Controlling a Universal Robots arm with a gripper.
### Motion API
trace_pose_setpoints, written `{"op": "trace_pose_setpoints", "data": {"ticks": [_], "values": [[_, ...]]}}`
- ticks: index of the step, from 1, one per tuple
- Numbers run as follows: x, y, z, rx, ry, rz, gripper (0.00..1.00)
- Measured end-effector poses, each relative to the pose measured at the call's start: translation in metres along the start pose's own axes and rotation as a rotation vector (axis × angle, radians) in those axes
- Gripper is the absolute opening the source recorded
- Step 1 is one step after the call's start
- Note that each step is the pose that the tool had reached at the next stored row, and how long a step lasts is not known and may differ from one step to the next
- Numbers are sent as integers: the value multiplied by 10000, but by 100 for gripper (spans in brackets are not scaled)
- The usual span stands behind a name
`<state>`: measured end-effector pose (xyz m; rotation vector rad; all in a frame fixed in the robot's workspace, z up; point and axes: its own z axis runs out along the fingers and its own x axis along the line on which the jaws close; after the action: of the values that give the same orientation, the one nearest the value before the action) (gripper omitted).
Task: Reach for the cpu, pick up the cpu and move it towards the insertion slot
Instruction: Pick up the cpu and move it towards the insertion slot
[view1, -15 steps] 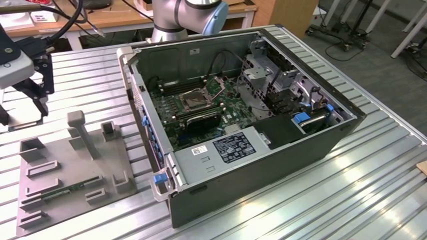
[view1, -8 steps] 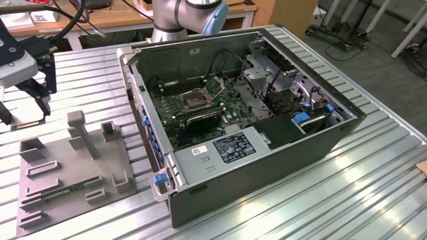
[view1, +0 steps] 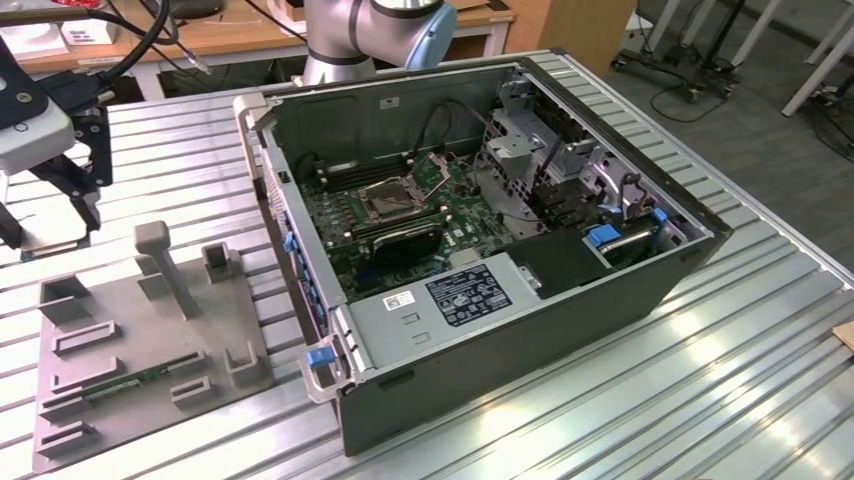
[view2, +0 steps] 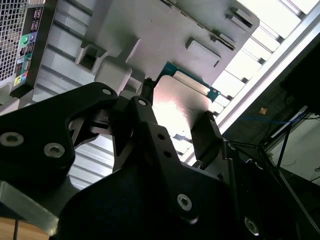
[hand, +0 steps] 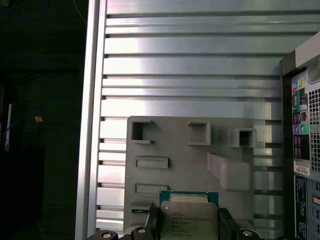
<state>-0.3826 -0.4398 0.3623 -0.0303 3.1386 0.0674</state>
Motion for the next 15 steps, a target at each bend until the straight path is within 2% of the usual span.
{"op": "trace_pose_setpoints", "data": {"ticks": [9, 15], "values": [[0, 0, -2, 0, 0, 1, 54], [-69, -1, -2, 0, 0, 0, 54]]}}
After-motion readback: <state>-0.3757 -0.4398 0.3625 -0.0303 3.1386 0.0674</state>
